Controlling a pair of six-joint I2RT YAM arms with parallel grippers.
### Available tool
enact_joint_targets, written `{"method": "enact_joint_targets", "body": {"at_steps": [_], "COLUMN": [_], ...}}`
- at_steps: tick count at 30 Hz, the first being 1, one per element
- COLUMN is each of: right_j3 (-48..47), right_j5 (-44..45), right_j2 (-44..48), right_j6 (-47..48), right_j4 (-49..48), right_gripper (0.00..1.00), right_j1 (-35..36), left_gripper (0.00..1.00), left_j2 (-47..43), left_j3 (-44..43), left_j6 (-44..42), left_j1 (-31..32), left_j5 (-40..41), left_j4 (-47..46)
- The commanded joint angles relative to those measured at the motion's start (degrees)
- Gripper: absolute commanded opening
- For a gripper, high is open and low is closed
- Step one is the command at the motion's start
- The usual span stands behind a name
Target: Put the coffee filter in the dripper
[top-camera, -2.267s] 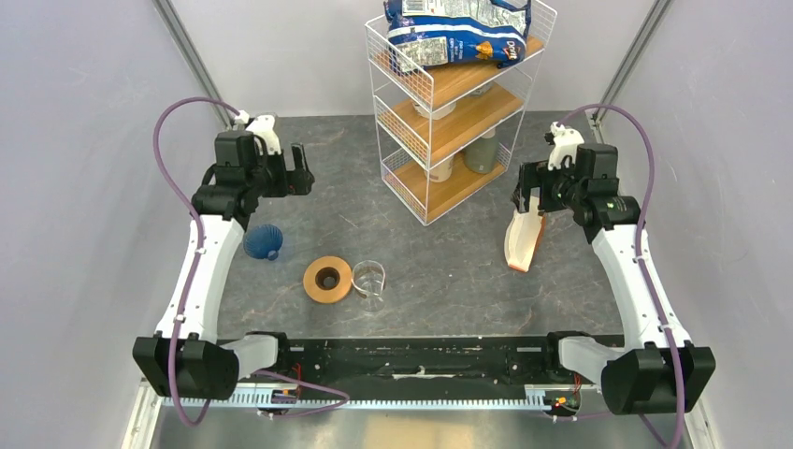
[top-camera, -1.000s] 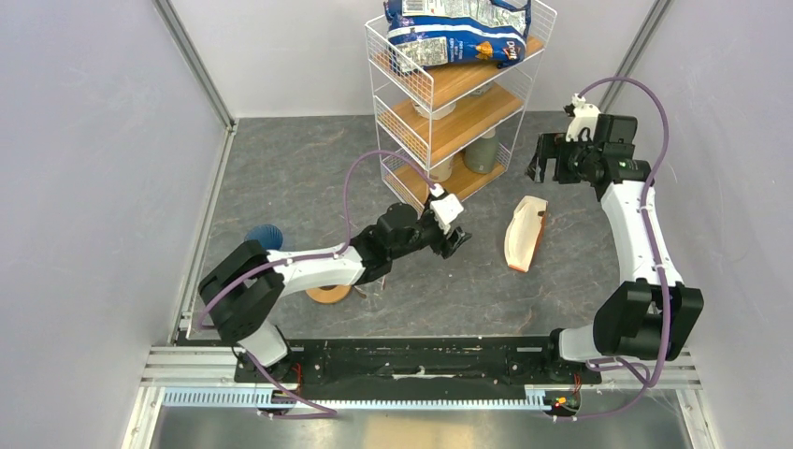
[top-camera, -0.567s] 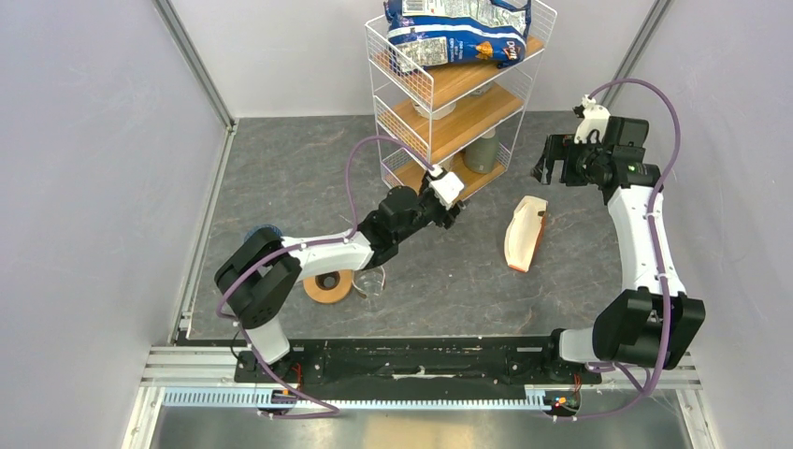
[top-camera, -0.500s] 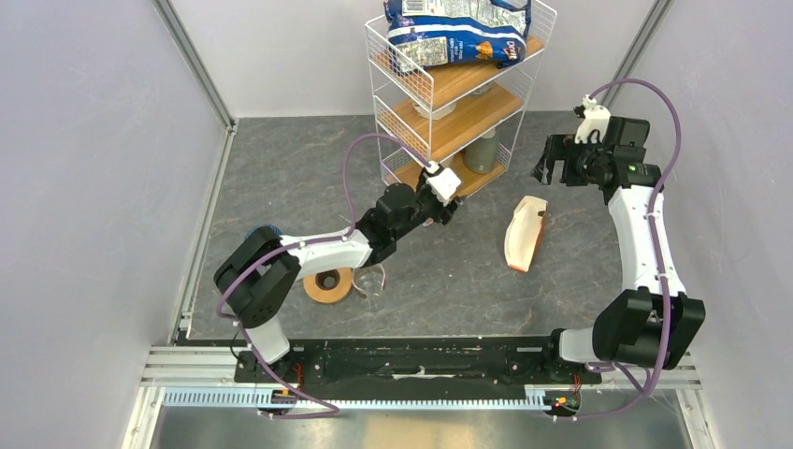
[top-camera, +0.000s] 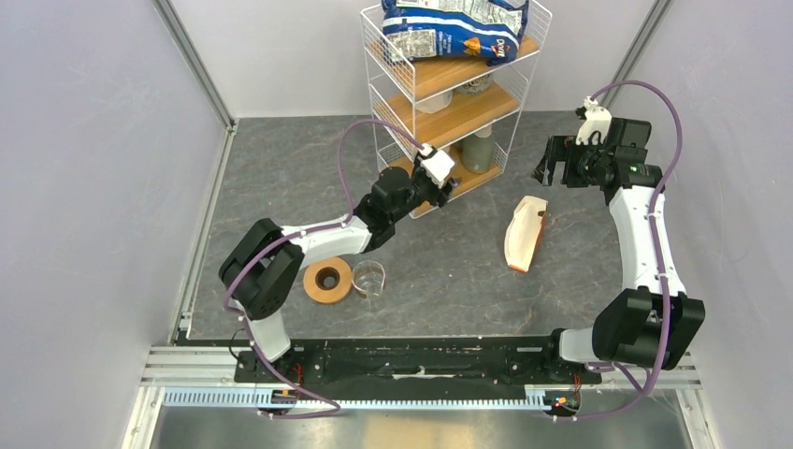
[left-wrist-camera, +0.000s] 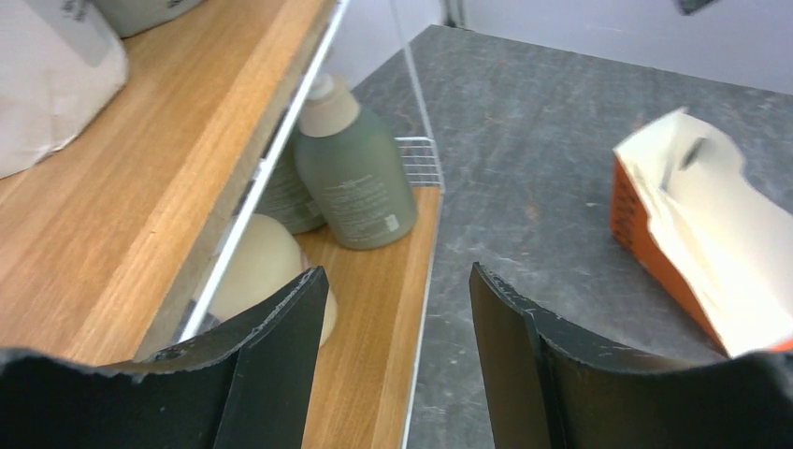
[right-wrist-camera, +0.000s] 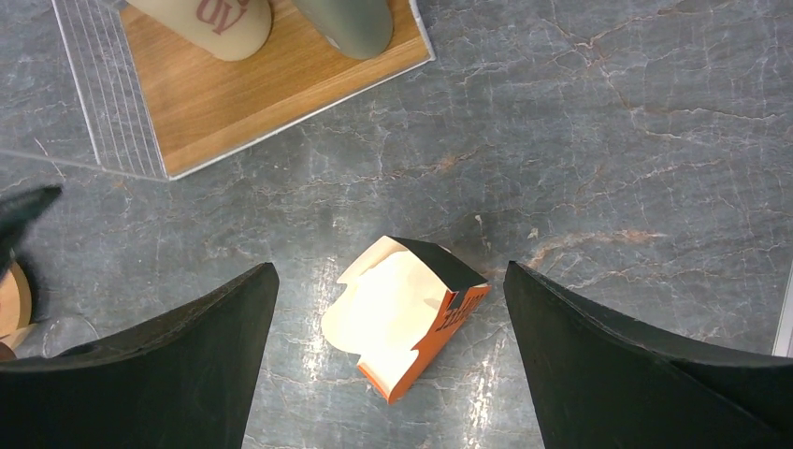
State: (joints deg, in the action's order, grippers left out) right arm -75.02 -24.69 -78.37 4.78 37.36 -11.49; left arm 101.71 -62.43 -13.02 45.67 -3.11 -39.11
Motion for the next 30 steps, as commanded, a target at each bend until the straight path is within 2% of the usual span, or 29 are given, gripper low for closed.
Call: {"method": "enact_joint_targets", "body": {"at_steps": [1, 10, 20, 25, 30], "right_j3": [0.22, -0.05, -0.48, -0.21, -0.12], "right_j5": [-1.54, -2.36, -4.14, -4.53, -5.28], "right_j2": [0.34, -0.53, -1.76, -1.64, -1.87], "right_j6": [0.94, 0.94, 0.08, 0.15, 0.93], "right_j4": [-0.54, -0.63, -0.63, -0.58, -0.53], "right_gripper": [0.99, 0.99, 0.99, 0.99, 0.99], "right_j1": [-0.39, -0.49, -0.52, -0.52, -0.53], "left_gripper": [0.66, 0.64, 0.63, 0.63, 0.67], "left_j2": [0.86, 1.51, 5.86, 6.79, 3.34], "left_j3": [-3.78, -4.72, -11.65, -13.59, -11.90], "left_j6": [-1.89, -4.42, -3.09, -3.23, -4.05], "left_j1": [-6.20, -13.83, -20.31, -21.58, -20.18], "left_j5": [3.41, -1.36, -3.35, -4.03, -10.33], "left_j4": [-2.99, -3.30, -0.58, -0.09, 2.00]}}
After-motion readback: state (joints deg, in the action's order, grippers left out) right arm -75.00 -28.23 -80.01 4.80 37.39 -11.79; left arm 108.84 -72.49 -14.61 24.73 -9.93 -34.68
